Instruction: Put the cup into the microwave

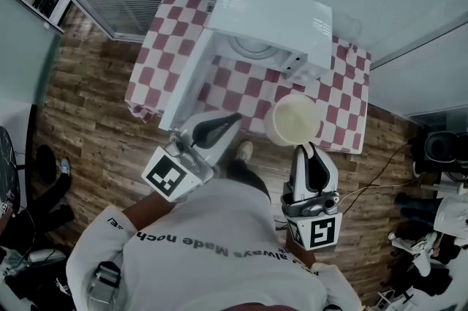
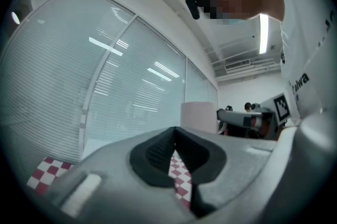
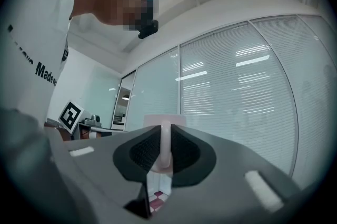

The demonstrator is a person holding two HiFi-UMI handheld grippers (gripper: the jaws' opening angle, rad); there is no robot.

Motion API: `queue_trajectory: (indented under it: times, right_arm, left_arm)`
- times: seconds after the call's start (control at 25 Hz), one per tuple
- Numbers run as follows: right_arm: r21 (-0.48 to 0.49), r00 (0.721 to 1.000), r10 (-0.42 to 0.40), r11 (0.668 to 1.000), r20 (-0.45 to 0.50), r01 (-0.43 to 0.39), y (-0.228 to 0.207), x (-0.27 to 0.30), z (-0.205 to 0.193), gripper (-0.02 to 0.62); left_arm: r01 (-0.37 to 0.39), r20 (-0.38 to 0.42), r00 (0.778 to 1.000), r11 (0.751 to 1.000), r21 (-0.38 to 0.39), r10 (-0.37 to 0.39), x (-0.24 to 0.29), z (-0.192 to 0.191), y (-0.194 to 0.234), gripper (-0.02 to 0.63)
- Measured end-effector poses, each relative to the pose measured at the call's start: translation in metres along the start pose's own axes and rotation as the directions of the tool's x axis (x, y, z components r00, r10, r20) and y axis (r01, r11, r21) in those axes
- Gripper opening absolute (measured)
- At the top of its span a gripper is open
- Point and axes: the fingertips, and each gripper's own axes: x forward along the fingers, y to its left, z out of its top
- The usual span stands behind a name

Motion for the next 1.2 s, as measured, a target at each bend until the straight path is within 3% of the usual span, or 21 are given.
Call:
queue_trajectory:
  times: [0.52,1.2]
  right_arm:
    - [0.023,0.998,0.062,0.998,0.015,-0.062,-0.087,0.027,-0.006,0.038]
    - [0.027,0.994,0.104,0.994,0.013,-0.105,-0.156,0.043,-0.02,0.038]
  left_arm:
    - [-0.058,-0.002,0.998,0.998,0.016,0.058,0.087,-0.001,0.013,0.004]
    - [-0.09,-0.006,0.996,0.996,0.014,0.09,0.155,-0.015,0.023,0.005]
